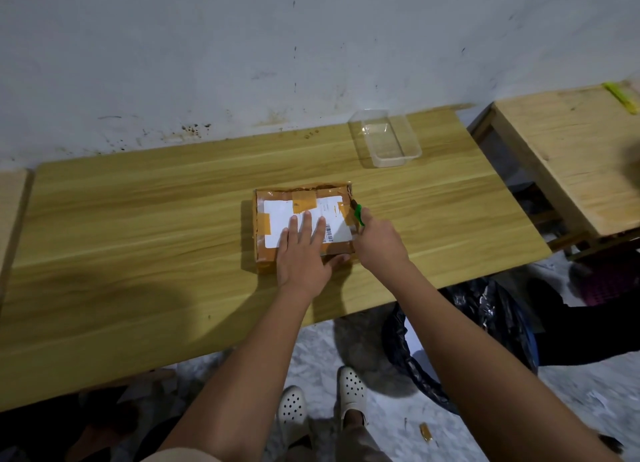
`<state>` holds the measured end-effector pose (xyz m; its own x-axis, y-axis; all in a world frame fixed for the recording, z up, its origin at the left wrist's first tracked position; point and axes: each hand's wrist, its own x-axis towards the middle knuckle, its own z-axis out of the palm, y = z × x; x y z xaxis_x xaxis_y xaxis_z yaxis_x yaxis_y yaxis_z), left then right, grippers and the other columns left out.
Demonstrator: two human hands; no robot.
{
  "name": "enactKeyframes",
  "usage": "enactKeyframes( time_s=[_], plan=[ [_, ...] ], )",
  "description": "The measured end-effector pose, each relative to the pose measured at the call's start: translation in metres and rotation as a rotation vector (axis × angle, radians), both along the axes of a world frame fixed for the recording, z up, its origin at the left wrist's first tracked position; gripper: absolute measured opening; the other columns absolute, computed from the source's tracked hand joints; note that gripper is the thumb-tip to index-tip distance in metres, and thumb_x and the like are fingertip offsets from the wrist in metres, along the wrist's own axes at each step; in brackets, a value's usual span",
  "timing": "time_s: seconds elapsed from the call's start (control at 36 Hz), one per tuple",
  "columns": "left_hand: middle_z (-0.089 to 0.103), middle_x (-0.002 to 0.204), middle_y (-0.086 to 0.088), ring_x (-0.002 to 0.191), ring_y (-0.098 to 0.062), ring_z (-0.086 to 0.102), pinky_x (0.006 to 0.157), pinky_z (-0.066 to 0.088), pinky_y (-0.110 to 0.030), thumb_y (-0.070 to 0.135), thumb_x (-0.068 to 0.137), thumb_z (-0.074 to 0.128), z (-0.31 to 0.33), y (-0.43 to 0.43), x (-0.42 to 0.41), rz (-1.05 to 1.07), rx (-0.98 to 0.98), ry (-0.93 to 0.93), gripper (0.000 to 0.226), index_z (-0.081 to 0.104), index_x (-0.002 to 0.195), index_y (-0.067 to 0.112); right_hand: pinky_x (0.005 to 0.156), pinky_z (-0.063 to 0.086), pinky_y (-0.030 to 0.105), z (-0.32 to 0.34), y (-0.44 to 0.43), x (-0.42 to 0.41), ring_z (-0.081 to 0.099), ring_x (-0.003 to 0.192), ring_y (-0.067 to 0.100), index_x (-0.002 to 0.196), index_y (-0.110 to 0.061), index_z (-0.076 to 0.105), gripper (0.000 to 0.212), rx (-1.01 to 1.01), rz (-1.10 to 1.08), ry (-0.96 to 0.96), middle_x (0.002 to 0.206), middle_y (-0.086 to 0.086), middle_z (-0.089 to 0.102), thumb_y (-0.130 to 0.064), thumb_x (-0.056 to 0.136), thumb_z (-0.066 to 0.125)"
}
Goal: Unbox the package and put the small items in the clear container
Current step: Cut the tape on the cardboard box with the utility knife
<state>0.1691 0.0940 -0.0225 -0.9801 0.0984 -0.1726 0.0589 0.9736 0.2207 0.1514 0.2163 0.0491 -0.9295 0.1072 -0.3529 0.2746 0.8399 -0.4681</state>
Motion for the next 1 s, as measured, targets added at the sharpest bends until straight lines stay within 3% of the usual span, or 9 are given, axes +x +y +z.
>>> enactKeyframes(
  time_s=[0.08, 0.19, 0.53, 0.64, 0.81, 1.0],
  plan=[
    [-0.008, 0.158, -0.002, 0.145, -0.024, -0.011, 0.119, -0.001, -0.040, 0.072, 0.083, 0.027, 0.000, -0.001, -0.001, 0.007, -0.002, -0.004, 0.084, -0.002, 0.148, 0.027, 0.065, 0.048, 0.039, 0.000, 0.002, 0.003, 0.058, 0.084, 0.035, 0.136, -0.016, 0.036, 0.048, -0.005, 0.010, 0.011, 0.091, 0.016, 0.059, -0.014, 0.088, 0.043],
    [-0.006, 0.158, -0.002, 0.145, -0.025, -0.010, 0.119, -0.001, -0.040, 0.069, 0.085, 0.032, -0.003, -0.001, -0.003, 0.009, -0.011, 0.008, 0.083, -0.002, 0.148, 0.027, 0.060, 0.039, 0.035, 0.002, 0.012, 0.010, 0.049, 0.072, 0.030, 0.135, -0.015, 0.038, 0.048, -0.002, 0.018, 0.029, 0.076, 0.010, 0.050, -0.006, 0.088, 0.038],
    [-0.003, 0.159, -0.002, 0.145, -0.025, -0.008, 0.119, 0.001, -0.040, 0.071, 0.084, 0.031, -0.004, 0.000, -0.002, 0.027, 0.000, 0.028, 0.083, 0.001, 0.148, 0.027, 0.062, 0.044, 0.038, 0.000, 0.019, 0.032, 0.055, 0.076, 0.034, 0.138, -0.020, 0.036, 0.048, -0.043, 0.009, 0.042, 0.083, 0.016, 0.056, -0.008, 0.091, 0.037],
    [-0.003, 0.159, -0.002, 0.146, -0.025, -0.008, 0.119, 0.002, -0.040, 0.072, 0.083, 0.031, -0.003, 0.001, -0.002, 0.034, 0.006, 0.026, 0.084, 0.002, 0.148, 0.027, 0.064, 0.043, 0.040, -0.001, 0.020, 0.037, 0.057, 0.084, 0.040, 0.138, -0.018, 0.035, 0.046, -0.028, 0.004, 0.053, 0.095, 0.023, 0.060, -0.011, 0.093, 0.036],
    [-0.004, 0.159, -0.002, 0.145, -0.025, -0.008, 0.119, 0.001, -0.040, 0.073, 0.083, 0.029, -0.003, 0.002, -0.001, 0.037, -0.007, 0.012, 0.085, -0.001, 0.148, 0.027, 0.062, 0.037, 0.036, -0.003, 0.017, 0.042, 0.048, 0.075, 0.031, 0.140, -0.017, 0.029, 0.048, 0.031, 0.018, 0.048, 0.091, 0.019, 0.057, -0.013, 0.093, 0.035],
    [-0.006, 0.158, -0.003, 0.145, -0.025, -0.010, 0.118, -0.001, -0.039, 0.065, 0.088, 0.033, -0.002, -0.001, 0.000, 0.015, -0.011, 0.014, 0.079, -0.001, 0.148, 0.026, 0.066, 0.038, 0.035, 0.000, 0.004, 0.038, 0.056, 0.095, 0.038, 0.146, -0.017, 0.018, 0.058, 0.056, 0.007, 0.015, 0.105, 0.022, 0.060, -0.013, 0.092, 0.039]
  ],
)
